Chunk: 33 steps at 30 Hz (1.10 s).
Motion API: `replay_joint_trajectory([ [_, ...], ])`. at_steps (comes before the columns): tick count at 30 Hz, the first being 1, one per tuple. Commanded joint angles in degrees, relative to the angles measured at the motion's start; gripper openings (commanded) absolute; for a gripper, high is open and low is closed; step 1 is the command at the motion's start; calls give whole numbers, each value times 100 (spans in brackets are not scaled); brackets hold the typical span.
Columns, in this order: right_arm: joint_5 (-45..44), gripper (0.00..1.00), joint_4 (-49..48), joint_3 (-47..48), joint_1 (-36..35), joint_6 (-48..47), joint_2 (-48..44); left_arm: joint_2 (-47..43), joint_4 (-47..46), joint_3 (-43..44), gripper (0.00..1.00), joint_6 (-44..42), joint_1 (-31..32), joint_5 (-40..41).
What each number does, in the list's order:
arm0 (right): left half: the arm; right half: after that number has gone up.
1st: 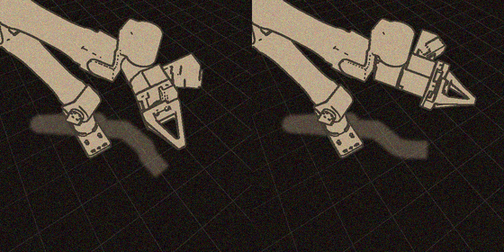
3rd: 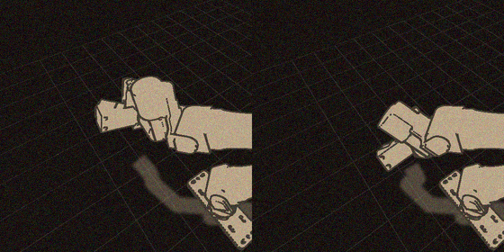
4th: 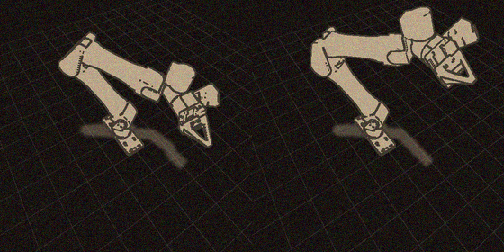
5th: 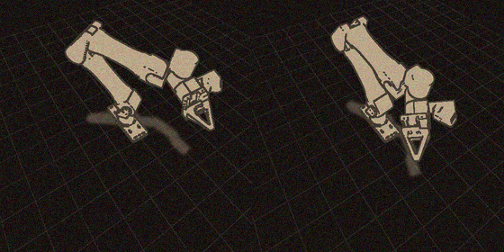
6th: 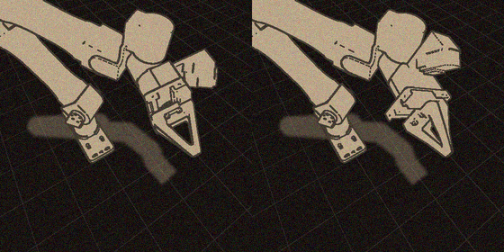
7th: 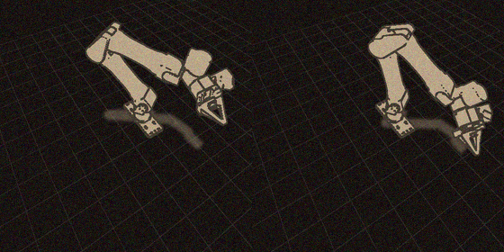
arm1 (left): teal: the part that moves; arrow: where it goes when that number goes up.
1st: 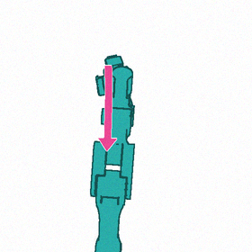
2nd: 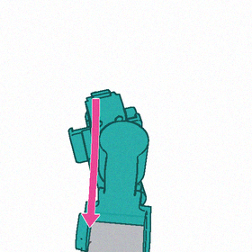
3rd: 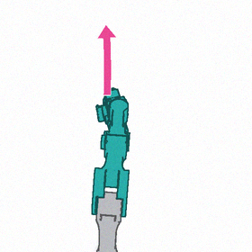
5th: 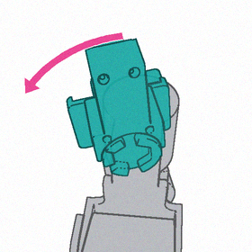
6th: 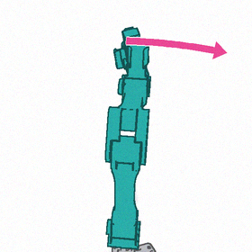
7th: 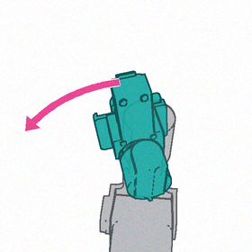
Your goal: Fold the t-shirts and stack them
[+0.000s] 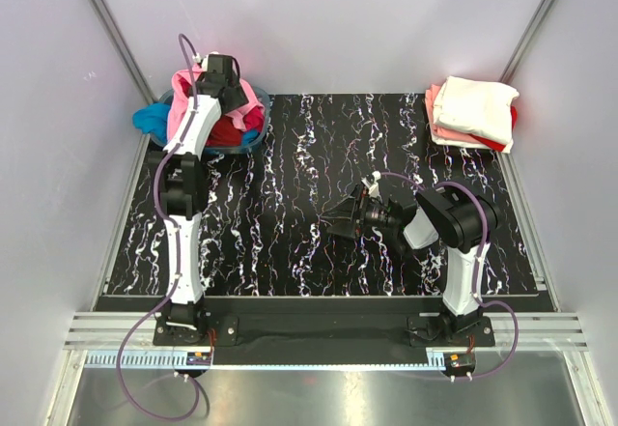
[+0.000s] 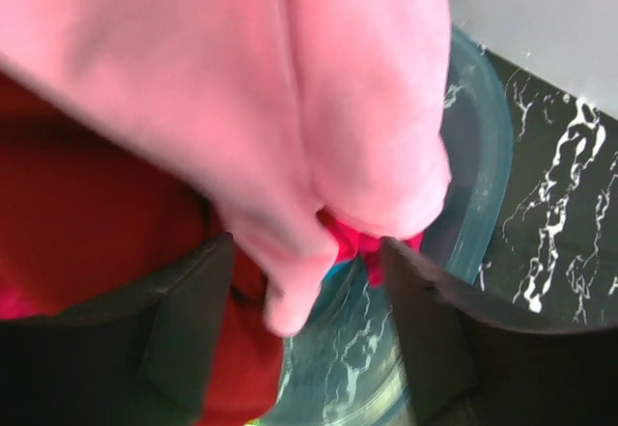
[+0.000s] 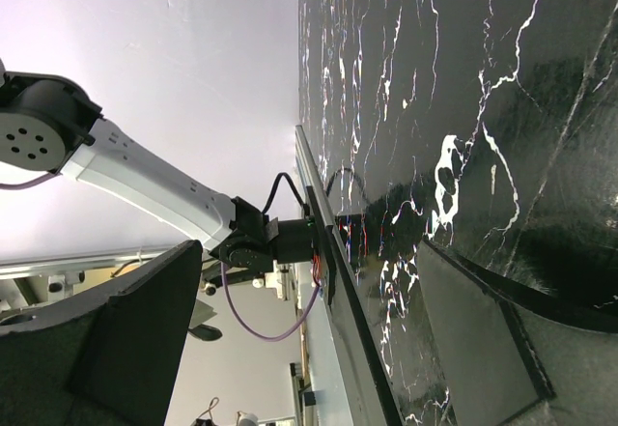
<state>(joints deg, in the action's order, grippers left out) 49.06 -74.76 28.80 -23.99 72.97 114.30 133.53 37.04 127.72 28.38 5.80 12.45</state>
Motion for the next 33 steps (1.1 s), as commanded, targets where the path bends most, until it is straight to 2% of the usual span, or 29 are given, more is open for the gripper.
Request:
replay_joint_trajectory([
  [1, 86, 100, -1427, 12, 26, 15, 40, 155, -241, 613, 59, 36, 0, 12],
  [2, 86, 100, -1427, 21, 34, 16, 57, 216, -258, 648, 44, 53, 0, 29],
  [4, 95, 100, -1427, 38, 26, 33, 83, 226, -381, 640, 32, 45, 0, 4],
  [5, 95, 100, -1427, 56, 34, 42, 101, 208, -399, 657, 14, 45, 0, -23],
  [8, 95, 100, -1427, 65, 35, 68, 119, 95, -417, 754, 0, -43, 9, -58],
  [16, 95, 100, -1427, 65, 52, 68, 119, -538, -469, 964, 0, -166, 9, -207],
  [20, 113, 100, -1436, 91, 52, 103, 171, -1169, -662, 1272, 0, -43, 0, -487],
  [23, 113, 100, -1436, 91, 43, 103, 180, -1784, -1066, 1414, 0, 71, 0, -559],
  [25, 122, 100, -1436, 82, 52, 104, 180, -2180, -1619, 1151, 0, 176, 9, -542],
  [29, 130, 100, -1436, 82, 43, 103, 171, -3252, -2726, 693, 0, 325, 17, 133],
  [32, 139, 100, -1445, 91, 52, 112, 189, -3308, -3158, 1384, 0, 361, 17, 433],
  [33, 139, 100, -1436, 91, 52, 112, 189, -3273, -3228, 1979, 0, 309, 17, 486],
])
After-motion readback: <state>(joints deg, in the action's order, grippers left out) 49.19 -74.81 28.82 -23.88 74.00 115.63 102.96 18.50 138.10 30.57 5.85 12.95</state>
